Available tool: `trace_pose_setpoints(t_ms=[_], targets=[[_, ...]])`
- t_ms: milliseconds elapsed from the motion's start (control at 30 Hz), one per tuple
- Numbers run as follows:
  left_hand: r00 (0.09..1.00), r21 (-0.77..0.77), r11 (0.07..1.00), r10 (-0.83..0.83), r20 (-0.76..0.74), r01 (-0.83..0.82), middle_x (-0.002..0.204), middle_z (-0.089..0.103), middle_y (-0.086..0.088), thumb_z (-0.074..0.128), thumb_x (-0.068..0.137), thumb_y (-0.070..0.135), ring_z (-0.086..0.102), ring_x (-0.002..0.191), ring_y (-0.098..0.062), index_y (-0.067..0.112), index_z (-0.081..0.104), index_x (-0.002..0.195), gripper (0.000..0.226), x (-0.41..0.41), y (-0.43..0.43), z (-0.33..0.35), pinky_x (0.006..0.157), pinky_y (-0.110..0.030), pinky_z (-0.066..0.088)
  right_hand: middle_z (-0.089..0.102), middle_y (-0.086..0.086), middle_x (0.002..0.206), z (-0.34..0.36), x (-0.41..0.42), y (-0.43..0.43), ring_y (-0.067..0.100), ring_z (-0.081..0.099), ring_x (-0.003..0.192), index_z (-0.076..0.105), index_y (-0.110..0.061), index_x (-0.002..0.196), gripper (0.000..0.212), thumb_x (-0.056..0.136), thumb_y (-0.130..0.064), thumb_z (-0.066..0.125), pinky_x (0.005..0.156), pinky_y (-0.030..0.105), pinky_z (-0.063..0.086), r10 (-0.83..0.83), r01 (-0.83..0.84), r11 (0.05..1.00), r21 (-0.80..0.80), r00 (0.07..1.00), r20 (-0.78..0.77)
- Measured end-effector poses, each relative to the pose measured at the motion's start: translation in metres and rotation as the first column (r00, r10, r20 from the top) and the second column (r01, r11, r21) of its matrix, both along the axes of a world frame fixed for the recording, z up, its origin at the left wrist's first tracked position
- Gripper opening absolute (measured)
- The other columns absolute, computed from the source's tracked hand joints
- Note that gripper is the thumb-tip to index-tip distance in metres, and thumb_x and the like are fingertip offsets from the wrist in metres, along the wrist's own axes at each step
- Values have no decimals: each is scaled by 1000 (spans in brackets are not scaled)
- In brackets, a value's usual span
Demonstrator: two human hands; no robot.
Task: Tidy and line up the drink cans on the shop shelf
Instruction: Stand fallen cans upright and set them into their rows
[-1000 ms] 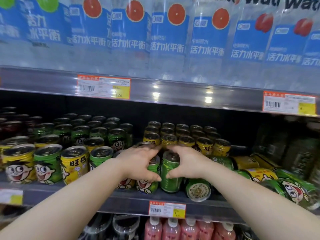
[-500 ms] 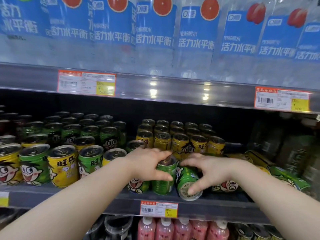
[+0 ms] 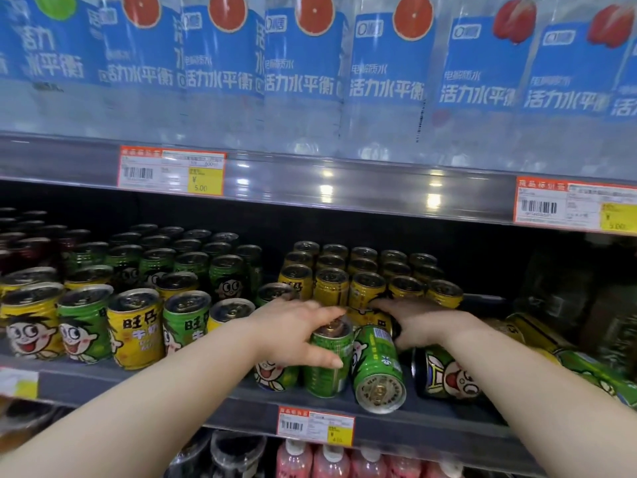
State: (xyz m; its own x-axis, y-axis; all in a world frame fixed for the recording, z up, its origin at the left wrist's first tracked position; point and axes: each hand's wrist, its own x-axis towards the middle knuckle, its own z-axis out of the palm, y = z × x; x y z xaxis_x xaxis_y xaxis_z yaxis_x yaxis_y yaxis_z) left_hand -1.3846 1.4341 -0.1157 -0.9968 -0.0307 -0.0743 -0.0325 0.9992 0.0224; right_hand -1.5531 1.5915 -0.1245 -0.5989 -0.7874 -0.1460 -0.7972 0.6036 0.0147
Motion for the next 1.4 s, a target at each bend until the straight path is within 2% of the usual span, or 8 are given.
trace_pose_setpoints(t_ms=[400,567,733,967,1067,1167,1300,1400], targets=[[999,94,995,15,-29,-12,148,35,3,51,76,68,34,133,-20,41,15,143,81,-2,-4,-2,110,-40,28,45,2,140,1,-3,4,24,46,123,26,-37,142,77,78,-33,69,97,34,42,50,-48,999,26,996,-70],[999,143,989,26,-18,-23,145,38,2,55,74,67,37,131,-20,41,17,142,82,-4,-5,-2,108,-38,31,44,2,143,15,1,7,21,43,126,41,-26,137,46,92,-21,47,99,29,38,-62,121,972,-204,960,273],[988,180,972,146,43,-151,142,43,-1,58,68,71,41,128,-22,28,27,141,90,-9,1,4,104,-34,37,53,0,135,11,16,-15,19,51,117,52,-25,128,53,85,-56,53,91,24,40,-90,150,968,-202,956,280],[980,136,971,192,52,-198,134,51,-4,57,64,75,47,121,-25,26,38,135,88,-10,5,6,100,-36,41,53,2,130,8,28,-37,19,51,117,46,-24,131,59,78,-23,71,88,22,40,-191,288,856,-430,948,255],[980,130,972,192,54,-198,132,52,-4,56,62,77,49,118,-25,27,39,132,87,-10,4,4,97,-36,42,57,-2,108,9,38,-47,13,53,98,48,-24,131,54,82,-13,66,76,16,35,-85,234,789,-568,957,276],[983,128,975,176,54,-182,128,54,-4,55,63,77,51,114,-24,26,42,127,82,-10,3,3,95,-36,43,62,-5,109,10,47,-59,13,56,105,45,-27,133,56,84,-2,56,86,19,42,52,123,825,-552,956,290],[992,118,985,127,4,-126,142,39,-2,55,67,74,40,126,-25,24,34,136,87,-7,2,3,103,-37,36,65,2,115,10,40,-54,18,58,113,52,-21,127,50,86,6,45,98,26,43,115,129,784,-607,931,346],[994,95,990,103,-21,-101,156,12,2,54,70,73,22,140,-26,27,16,145,96,-5,5,5,112,-38,23,60,-3,105,15,28,-30,13,58,102,58,-22,118,31,89,-10,55,91,23,44,63,102,794,-599,967,248]])
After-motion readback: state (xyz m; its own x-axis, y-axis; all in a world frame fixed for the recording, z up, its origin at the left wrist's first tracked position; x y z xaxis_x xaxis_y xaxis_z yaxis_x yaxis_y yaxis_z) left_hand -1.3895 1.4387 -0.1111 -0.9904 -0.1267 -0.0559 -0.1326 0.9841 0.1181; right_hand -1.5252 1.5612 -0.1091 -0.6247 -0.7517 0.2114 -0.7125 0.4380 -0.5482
